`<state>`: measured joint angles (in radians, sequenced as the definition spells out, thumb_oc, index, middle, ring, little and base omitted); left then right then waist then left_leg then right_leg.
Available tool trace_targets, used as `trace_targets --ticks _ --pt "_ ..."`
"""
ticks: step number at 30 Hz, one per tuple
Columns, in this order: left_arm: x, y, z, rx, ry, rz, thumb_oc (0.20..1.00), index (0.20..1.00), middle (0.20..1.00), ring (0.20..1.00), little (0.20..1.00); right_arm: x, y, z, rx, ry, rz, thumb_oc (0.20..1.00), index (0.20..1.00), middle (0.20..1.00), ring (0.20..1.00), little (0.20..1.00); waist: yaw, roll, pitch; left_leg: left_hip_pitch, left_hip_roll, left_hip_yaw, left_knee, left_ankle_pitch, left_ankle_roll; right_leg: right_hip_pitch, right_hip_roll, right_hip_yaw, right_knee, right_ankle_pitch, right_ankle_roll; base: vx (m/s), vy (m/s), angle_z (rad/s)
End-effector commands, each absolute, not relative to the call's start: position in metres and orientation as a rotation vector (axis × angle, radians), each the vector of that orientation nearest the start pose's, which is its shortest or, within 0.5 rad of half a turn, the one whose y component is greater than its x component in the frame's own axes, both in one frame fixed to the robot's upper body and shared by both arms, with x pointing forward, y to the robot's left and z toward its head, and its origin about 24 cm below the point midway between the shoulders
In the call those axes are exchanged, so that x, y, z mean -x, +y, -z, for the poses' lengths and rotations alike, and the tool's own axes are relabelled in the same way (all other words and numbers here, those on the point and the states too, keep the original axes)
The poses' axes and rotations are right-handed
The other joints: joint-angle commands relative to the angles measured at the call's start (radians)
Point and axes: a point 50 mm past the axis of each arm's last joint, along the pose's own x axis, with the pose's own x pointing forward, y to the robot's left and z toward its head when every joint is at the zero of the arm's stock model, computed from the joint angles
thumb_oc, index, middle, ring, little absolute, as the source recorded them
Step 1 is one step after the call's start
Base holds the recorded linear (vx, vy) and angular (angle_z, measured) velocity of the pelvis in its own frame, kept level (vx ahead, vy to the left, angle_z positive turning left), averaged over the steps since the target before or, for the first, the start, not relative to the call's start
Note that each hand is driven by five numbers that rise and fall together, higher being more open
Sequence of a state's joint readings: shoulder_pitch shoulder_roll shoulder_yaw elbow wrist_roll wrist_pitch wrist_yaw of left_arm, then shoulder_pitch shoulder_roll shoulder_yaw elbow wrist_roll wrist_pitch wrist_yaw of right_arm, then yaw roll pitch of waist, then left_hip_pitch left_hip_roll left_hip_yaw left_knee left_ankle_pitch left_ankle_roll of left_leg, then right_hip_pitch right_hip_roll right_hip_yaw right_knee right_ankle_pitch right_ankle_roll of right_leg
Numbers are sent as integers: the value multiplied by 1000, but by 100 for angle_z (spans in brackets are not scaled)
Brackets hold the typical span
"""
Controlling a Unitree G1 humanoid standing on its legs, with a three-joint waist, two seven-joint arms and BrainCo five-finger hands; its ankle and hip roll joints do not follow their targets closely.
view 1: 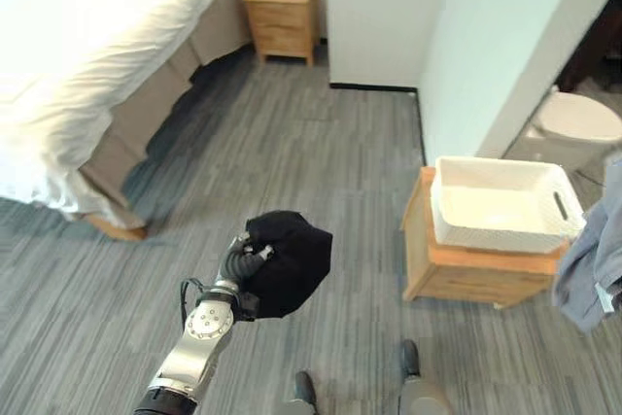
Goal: Pick up bed clothes into laundry basket.
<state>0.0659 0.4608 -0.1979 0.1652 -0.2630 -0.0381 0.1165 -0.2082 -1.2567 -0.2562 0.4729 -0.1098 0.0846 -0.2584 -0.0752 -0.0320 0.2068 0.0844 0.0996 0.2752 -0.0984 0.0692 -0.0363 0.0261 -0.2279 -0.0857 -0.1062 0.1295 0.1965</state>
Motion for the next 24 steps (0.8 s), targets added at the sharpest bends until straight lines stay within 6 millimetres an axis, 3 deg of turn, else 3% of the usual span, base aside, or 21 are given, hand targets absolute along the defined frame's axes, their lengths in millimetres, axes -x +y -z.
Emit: trace_targets --ticks 1,7,12,17,24 --pt "-238 211 -39 -183 31 40 200 200 200 200 200 -235 -420 -319 1261 -263 915 200 200 200 200 200 61 -48 -31 49 116 9 19 -49 -120 -20 -16 -9 36 -79 23 152 -197 41" --pt "-220 218 -22 -129 110 -15 200 200 200 200 200 -248 -410 -333 1265 -295 878 200 200 200 200 200 77 -23 -44 51 169 -21 26 -12 -153 34 31 -69 19 -115 -1 94 -160 8" --pt "-215 218 -16 -101 141 -24 200 200 200 200 200 -251 -422 -321 1244 -209 881 200 200 200 200 200 82 -7 -35 40 204 -43 24 30 -176 59 59 -105 19 -144 -24 53 -126 18" --pt "-215 216 -14 -94 156 -9 200 200 200 200 200 -238 -443 -313 1204 -123 958 200 200 200 200 200 70 19 -17 5 226 -52 23 85 -190 79 76 -157 19 -173 -43 22 -93 33" --pt "-215 212 -10 -93 167 7 200 200 200 200 200 -239 -443 -312 1211 -118 962 200 200 200 200 200 61 50 -6 3 242 -47 22 126 -208 90 89 -174 19 -190 -54 18 -35 11"
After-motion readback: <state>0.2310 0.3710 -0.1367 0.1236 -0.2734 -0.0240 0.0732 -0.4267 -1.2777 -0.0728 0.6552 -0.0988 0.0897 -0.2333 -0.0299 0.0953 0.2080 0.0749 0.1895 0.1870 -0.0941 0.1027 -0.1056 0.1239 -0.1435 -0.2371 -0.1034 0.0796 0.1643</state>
